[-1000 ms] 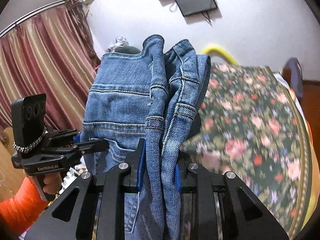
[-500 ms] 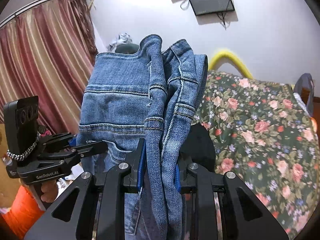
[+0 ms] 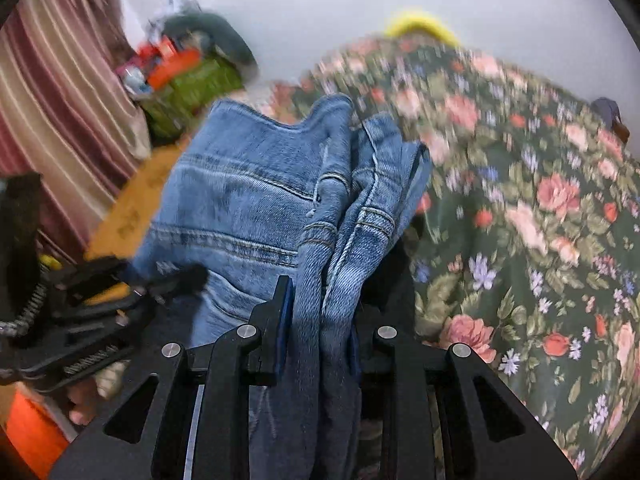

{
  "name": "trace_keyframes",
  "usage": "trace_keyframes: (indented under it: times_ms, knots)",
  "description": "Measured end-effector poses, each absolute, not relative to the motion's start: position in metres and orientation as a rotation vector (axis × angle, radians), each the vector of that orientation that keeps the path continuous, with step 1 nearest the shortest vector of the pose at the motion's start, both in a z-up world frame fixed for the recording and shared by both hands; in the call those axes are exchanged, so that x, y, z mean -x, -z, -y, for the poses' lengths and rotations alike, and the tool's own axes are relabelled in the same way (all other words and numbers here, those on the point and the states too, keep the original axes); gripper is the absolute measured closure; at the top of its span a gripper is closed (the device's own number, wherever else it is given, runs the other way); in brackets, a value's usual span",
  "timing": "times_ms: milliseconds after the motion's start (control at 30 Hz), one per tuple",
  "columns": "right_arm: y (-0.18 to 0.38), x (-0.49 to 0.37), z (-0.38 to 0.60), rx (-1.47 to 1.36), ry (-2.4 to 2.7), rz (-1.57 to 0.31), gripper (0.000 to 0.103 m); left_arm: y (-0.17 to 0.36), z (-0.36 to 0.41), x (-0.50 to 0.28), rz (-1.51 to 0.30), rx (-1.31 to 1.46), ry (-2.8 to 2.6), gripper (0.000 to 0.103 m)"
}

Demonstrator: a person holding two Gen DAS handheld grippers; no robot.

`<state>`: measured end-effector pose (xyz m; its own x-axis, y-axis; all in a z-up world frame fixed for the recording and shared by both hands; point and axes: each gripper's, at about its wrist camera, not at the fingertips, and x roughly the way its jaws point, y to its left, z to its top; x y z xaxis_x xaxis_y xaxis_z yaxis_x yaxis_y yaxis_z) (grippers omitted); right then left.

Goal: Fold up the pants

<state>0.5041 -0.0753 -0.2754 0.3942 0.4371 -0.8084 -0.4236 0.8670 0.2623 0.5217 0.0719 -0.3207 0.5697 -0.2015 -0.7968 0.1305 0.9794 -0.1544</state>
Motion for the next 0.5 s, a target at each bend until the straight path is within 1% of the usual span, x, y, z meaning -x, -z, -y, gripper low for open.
trace_keyframes:
  times_ms: [100, 200, 267, 300, 367, 500]
  knots:
    - [0.287, -0.505, 0.08, 0.016, -0.53, -1.062, 0.079, 0.341, -0.064, -0.532, -1.037, 0.062, 0.183, 0.069]
    - [0.278, -0.495, 0.091, 0.015, -0.51, -1.051, 0.072, 0.337, -0.062, -0.52, -1.025, 0.062, 0.152, 0.067]
    - [0.267, -0.482, 0.098, 0.033, -0.505, -1.028, 0.063, 0.329, -0.065, -0.509, -1.018, 0.067, 0.125, 0.067]
    - [0.259, -0.475, 0.1, 0.053, -0.501, -1.015, 0.062, 0.326, -0.068, -0.506, -1.011, 0.072, 0.118, 0.067]
    - [0.247, -0.462, 0.103, 0.09, -0.496, -0.982, 0.06, 0.314, -0.078, -0.497, -0.996, 0.094, 0.117, 0.067]
    - [0.208, -0.434, 0.111, 0.097, -0.512, -0.893, 0.058, 0.261, -0.084, -0.458, -0.912, 0.093, 0.126, 0.067]
